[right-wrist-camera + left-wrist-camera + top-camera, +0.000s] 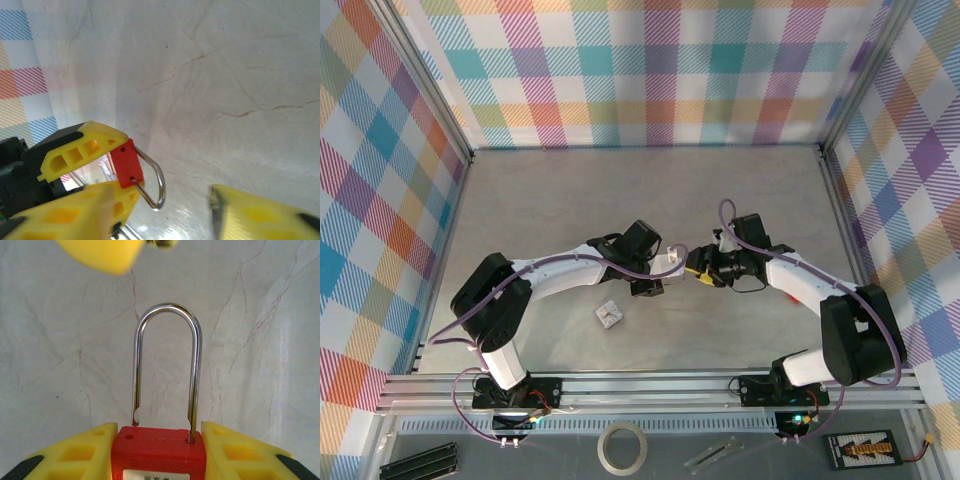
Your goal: Unlock with the key
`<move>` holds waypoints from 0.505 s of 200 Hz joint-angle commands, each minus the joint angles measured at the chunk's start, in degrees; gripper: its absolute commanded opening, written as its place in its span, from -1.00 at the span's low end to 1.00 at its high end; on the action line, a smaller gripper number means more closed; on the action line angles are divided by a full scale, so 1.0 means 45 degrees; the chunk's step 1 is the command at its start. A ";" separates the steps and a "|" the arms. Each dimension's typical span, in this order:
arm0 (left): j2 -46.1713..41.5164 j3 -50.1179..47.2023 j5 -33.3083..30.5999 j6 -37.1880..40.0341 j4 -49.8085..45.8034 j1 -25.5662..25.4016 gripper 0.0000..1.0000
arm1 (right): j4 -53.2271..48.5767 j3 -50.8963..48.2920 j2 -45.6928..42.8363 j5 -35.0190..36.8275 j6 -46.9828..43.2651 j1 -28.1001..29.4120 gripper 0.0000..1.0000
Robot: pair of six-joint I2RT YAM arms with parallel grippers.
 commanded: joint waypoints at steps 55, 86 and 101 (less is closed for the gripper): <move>-0.0464 0.0102 0.0242 -0.0168 -0.0619 -0.0038 -0.83 | -0.0637 0.0533 -0.0495 -0.0054 -0.0558 -0.0122 0.45; -0.0697 0.0102 0.0139 -0.0159 -0.0436 -0.0187 -0.85 | -0.0208 0.0496 0.0254 -0.1111 -0.0707 -0.0012 0.31; -0.0838 0.0083 -0.0006 -0.0139 -0.0348 -0.0354 -0.86 | -0.0102 0.0563 0.0668 -0.1241 -0.0803 0.0193 0.26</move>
